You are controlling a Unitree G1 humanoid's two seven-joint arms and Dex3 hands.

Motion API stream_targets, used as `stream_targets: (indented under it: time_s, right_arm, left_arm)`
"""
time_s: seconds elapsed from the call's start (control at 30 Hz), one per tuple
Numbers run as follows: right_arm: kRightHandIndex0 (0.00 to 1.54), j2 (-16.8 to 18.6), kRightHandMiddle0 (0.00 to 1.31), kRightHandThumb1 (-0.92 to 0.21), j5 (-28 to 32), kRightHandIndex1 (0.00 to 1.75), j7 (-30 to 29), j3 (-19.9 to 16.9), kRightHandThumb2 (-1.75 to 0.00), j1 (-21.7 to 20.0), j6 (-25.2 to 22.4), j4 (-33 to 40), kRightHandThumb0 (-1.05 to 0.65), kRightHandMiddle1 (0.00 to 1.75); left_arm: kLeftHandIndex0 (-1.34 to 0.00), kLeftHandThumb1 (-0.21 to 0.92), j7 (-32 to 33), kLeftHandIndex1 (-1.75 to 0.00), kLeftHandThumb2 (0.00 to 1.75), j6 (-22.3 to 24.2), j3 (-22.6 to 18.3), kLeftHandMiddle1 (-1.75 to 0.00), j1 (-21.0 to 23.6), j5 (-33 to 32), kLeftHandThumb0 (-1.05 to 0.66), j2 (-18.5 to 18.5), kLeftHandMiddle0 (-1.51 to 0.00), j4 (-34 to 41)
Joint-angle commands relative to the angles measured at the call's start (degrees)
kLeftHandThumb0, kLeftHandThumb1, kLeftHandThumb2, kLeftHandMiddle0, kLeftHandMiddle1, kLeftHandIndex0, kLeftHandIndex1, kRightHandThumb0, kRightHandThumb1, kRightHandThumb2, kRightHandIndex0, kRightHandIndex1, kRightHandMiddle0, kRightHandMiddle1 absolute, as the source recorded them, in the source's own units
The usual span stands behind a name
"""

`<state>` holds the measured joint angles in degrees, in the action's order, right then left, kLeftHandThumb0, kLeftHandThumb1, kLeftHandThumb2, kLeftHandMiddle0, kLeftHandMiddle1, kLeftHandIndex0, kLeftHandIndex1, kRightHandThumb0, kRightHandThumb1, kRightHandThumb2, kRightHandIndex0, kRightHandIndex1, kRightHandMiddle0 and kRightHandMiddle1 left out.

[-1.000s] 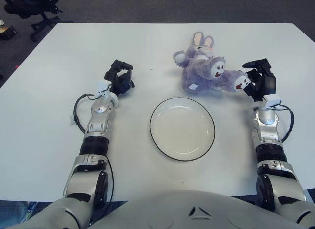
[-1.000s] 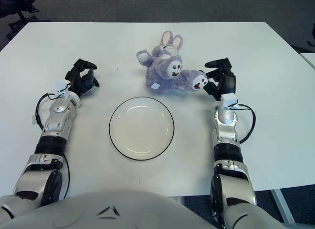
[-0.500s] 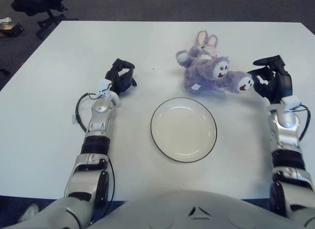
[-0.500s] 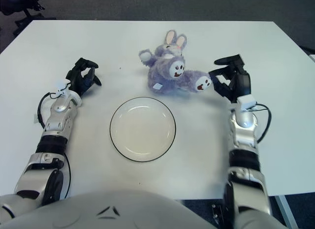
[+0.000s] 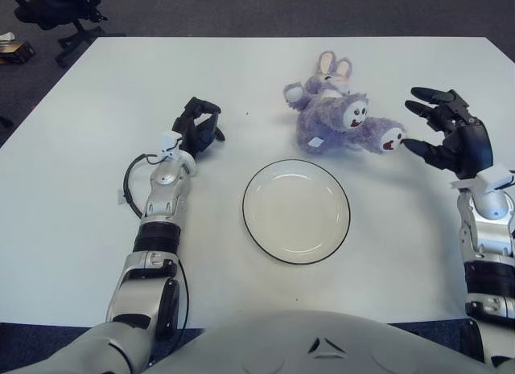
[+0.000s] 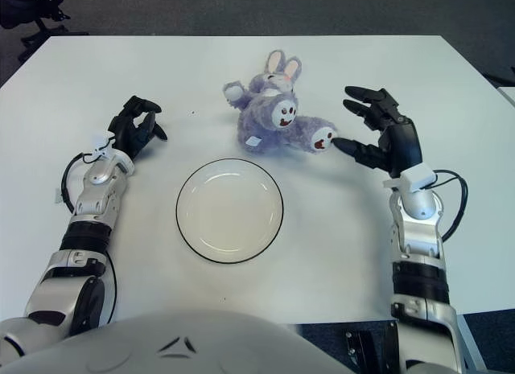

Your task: Put the doll into the plate.

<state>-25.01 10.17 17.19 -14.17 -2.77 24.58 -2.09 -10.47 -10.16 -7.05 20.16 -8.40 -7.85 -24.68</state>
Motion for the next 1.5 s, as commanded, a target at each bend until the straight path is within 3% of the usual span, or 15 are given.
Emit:
stream_targets:
  time_s: [0.0,0.1,0.5,0.6,0.93,1.07,1.4,1.47]
  right_arm:
    - [0.41,-0.25,0.41,-0.74,1.65,0.00,1.76,0.01,0.00,1.44,-1.37,2.99,-0.25,0.25]
    - [0.38,-1.49,0.40,-0.71,2.35,0.00,4.31,0.79,0.00,3.65,-2.92,7.04,-0.31,0.18]
    - [0.34,-1.64,0.42,-0.70,0.49,0.00,5.99,0.86,0.00,5.42,-5.76,11.25,-0.35,0.08]
    - [0.33,-2.65,0.39,-0.71,-1.03,0.00,6.90,1.55,-0.01,6.57,-6.64,13.09,-0.45,0.05]
    - [0.28,-3.08,0.36,-0.71,-2.74,0.00,7.52,1.38,0.00,7.01,-7.98,14.18,-0.52,0.02]
    - [0.26,-4.36,0.34,-0.71,-7.00,0.00,6.73,1.63,0.00,7.45,-8.95,14.77,-0.54,0.01]
    - [0.25,-4.02,0.33,-0.71,-8.51,0.00,6.33,1.65,0.00,7.21,-9.33,14.76,-0.56,0.00]
    - [0.23,-2.56,0.31,-0.72,-10.57,0.00,4.26,2.47,-0.01,6.51,-8.90,13.89,-0.54,0.00]
  left_arm:
    - [-0.37,0.92,-0.77,-1.58,0.36,1.32,0.11,-1.75,-0.87,0.01,-0.36,-0.03,-0.67,-1.98]
    - [-0.37,0.92,-1.19,-1.58,0.36,1.11,0.09,-1.74,-0.73,-0.11,-0.36,-0.18,-0.67,-2.41]
    - [-0.38,0.92,-1.76,-1.57,0.35,0.97,-0.13,-1.74,-0.33,-0.15,-0.36,-0.30,-0.67,-3.23]
    - [-0.38,0.92,-1.87,-1.57,0.35,1.05,-0.09,-1.74,-0.21,-0.07,-0.36,-0.31,-0.67,-3.46]
    - [-0.38,0.92,-1.97,-1.57,0.35,0.93,-0.12,-1.74,-0.11,0.00,-0.36,-0.31,-0.68,-3.70]
    - [-0.38,0.92,-1.94,-1.57,0.35,0.96,0.03,-1.75,-0.13,0.15,-0.36,-0.29,-0.68,-3.69]
    - [-0.38,0.92,-1.81,-1.57,0.35,1.11,0.10,-1.75,-0.10,0.24,-0.36,-0.22,-0.69,-3.59]
    - [-0.38,0.92,-1.73,-1.57,0.35,1.07,0.16,-1.75,-0.11,0.28,-0.36,-0.10,-0.69,-3.64]
